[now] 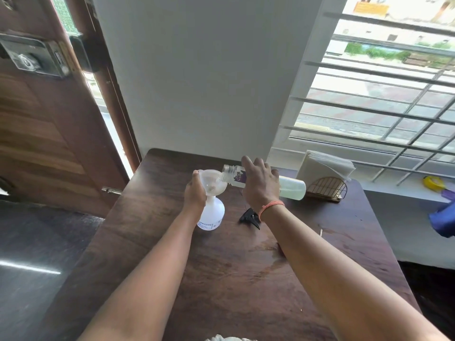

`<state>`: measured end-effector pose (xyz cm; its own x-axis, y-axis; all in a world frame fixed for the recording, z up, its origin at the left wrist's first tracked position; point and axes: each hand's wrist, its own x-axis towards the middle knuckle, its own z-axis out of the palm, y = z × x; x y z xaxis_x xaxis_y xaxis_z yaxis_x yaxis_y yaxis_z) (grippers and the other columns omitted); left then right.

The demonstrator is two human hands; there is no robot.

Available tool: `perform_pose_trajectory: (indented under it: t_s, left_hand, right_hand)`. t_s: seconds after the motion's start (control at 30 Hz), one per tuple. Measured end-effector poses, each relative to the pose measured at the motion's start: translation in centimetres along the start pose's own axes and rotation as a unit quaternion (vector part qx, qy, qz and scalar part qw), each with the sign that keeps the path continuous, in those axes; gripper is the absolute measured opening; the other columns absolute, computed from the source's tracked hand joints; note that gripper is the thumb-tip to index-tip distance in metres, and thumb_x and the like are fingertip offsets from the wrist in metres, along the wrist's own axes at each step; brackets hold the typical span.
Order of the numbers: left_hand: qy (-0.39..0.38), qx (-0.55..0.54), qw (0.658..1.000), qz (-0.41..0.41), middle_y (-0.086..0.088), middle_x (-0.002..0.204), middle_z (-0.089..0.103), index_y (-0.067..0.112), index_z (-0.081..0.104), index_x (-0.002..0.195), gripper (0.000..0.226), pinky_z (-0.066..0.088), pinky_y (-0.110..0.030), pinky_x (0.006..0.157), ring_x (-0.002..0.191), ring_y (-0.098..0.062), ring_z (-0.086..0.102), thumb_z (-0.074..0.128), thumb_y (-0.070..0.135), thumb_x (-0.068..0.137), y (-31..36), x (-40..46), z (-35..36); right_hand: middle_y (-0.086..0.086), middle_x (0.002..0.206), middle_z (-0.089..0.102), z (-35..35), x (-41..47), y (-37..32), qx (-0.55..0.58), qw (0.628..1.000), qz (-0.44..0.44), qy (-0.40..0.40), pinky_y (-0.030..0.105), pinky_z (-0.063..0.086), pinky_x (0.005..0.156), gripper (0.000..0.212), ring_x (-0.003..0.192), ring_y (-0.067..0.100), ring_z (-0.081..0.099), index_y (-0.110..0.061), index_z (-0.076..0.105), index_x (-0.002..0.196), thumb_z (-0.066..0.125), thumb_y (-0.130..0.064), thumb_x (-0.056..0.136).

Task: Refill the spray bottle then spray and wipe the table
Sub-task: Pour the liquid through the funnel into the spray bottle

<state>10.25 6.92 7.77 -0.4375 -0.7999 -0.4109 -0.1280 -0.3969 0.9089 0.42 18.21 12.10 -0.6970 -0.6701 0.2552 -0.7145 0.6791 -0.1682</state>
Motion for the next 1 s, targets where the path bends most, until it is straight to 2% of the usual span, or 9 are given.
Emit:
perform_pose_trajectory:
  t_s: [0.1,0.2,0.37,0.47,0.53,0.57,0.67,0.73,1.0]
  left_hand:
    - [0.000,-0.001,1.000,0.003,0.003,0.093,0.058,0.018,0.062,0.118,0.046,0.039,-0.026,0.058,0.086,-0.020,0.052,0.034,0.049,0.098,0.04,-0.07,0.02]
    - [0.003,-0.007,1.000,0.004,0.006,0.087,0.056,0.022,0.058,0.107,0.036,0.041,-0.028,0.065,0.086,-0.020,0.052,0.035,0.049,0.099,0.15,-0.29,0.13]
    - [0.002,-0.001,1.000,0.013,0.001,0.092,0.058,0.023,0.057,0.104,0.036,0.045,-0.035,0.084,0.088,-0.019,0.052,0.033,0.048,0.099,-0.04,-0.15,0.08]
    - [0.002,0.004,1.000,0.022,0.000,0.092,0.060,0.022,0.059,0.103,0.036,0.043,-0.034,0.082,0.087,-0.021,0.054,0.033,0.048,0.099,-0.01,-0.19,0.10]
    - [0.004,0.004,1.000,0.022,-0.004,0.099,0.062,0.021,0.060,0.106,0.039,0.047,-0.038,0.089,0.092,-0.021,0.058,0.034,0.049,0.099,-0.02,-0.16,0.10]
    - [0.005,0.003,1.000,0.021,-0.005,0.099,0.062,0.020,0.060,0.104,0.039,0.047,-0.039,0.089,0.094,-0.022,0.060,0.034,0.049,0.099,-0.06,-0.16,0.08]
    - [0.005,-0.005,1.000,0.029,0.002,0.085,0.058,0.025,0.056,0.087,0.035,0.040,-0.032,0.079,0.080,-0.020,0.053,0.033,0.047,0.100,-0.08,-0.31,0.12]
    - [0.004,-0.007,1.000,0.030,0.004,0.083,0.057,0.026,0.056,0.082,0.035,0.039,-0.031,0.078,0.075,-0.017,0.052,0.033,0.046,0.101,-0.06,-0.45,0.12]
    - [0.003,0.007,1.000,0.027,0.004,0.084,0.058,0.019,0.059,0.099,0.038,0.039,-0.032,0.078,0.080,-0.019,0.052,0.033,0.046,0.100,-0.07,-0.54,-0.05]
  right_hand:
    - [0.006,0.105,0.051,-0.11,-0.02,-0.06,0.002,1.000,-0.001,0.000,0.044,0.039,0.094,0.034,0.096,0.031,0.052,-0.024,0.044,0.114,0.055,-0.010,0.084]
    - [0.006,0.103,0.051,-0.17,-0.01,-0.09,0.000,1.000,0.000,0.005,0.043,0.039,0.093,0.036,0.095,0.031,0.052,-0.024,0.044,0.112,0.055,-0.008,0.082]
    - [0.005,0.100,0.050,-0.29,0.03,0.05,0.000,1.000,0.002,0.010,0.041,0.039,0.090,0.038,0.093,0.030,0.052,-0.024,0.043,0.110,0.056,-0.006,0.079]
    - [0.004,0.100,0.050,-0.42,0.07,0.02,0.001,1.000,0.004,0.009,0.041,0.039,0.088,0.044,0.094,0.030,0.052,-0.025,0.043,0.110,0.059,-0.005,0.074]
    - [0.005,0.100,0.050,-0.52,0.07,0.03,0.000,1.000,0.006,0.005,0.041,0.039,0.088,0.047,0.094,0.030,0.052,-0.025,0.043,0.111,0.060,-0.004,0.073]
    - [0.005,0.100,0.050,-0.56,0.07,0.05,-0.001,1.000,0.007,0.004,0.041,0.039,0.088,0.046,0.094,0.030,0.052,-0.025,0.043,0.111,0.061,-0.005,0.074]
    - [0.005,0.100,0.050,-0.58,0.01,0.09,-0.005,1.000,0.006,0.005,0.041,0.038,0.088,0.042,0.093,0.030,0.053,-0.024,0.044,0.109,0.064,-0.009,0.076]
    - [0.005,0.101,0.051,-0.51,-0.02,0.09,-0.005,1.000,0.005,0.006,0.041,0.038,0.088,0.040,0.093,0.030,0.053,-0.024,0.044,0.110,0.063,-0.008,0.077]
    - [0.006,0.103,0.052,-0.40,-0.14,0.07,-0.008,1.000,0.001,0.003,0.043,0.039,0.093,0.038,0.094,0.030,0.053,-0.023,0.044,0.114,0.060,-0.010,0.082]
